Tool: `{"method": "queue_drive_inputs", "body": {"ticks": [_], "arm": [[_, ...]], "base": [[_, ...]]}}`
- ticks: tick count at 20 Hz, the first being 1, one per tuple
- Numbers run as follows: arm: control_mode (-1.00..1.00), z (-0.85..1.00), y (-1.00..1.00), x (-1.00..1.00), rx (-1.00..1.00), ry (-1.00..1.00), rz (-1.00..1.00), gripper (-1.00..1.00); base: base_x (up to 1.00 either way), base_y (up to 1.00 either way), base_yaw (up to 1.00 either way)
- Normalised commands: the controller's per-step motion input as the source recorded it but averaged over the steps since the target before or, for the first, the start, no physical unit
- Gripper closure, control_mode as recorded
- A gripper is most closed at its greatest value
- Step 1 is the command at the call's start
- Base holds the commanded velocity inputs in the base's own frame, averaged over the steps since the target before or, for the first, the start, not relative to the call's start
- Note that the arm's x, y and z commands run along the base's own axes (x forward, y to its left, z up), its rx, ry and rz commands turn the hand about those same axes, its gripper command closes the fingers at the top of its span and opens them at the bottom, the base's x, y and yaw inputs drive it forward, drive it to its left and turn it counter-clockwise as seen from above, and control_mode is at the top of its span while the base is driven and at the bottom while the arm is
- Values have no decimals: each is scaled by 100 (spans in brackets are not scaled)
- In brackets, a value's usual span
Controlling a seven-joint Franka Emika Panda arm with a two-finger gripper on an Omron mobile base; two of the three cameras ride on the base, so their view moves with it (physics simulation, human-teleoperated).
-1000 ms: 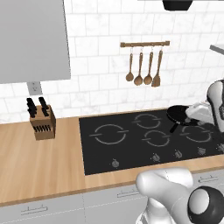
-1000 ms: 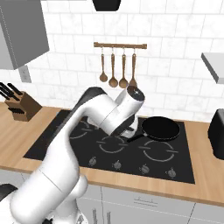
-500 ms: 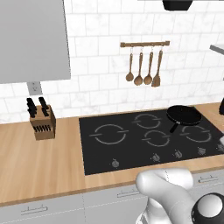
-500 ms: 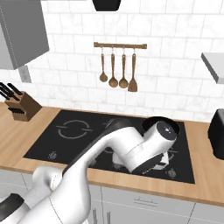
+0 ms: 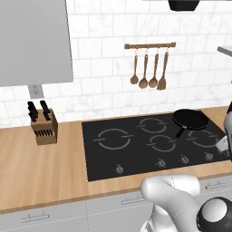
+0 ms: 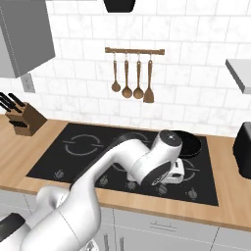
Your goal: Turn off the rear right burner of the stove.
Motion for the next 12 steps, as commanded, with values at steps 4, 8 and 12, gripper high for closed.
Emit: {"method": "queue_drive_inputs", "body": {"ticks": [4, 8, 12], "arm": [[-100, -38, -7, 6, -6, 0, 4, -100], [-100, -64, -24, 25, -12, 4, 6, -100], [-100, -30, -20, 28, -3, 0, 2, -100]], "base": [[0, 0, 0], [0, 0, 0], [0, 0, 0]]}}
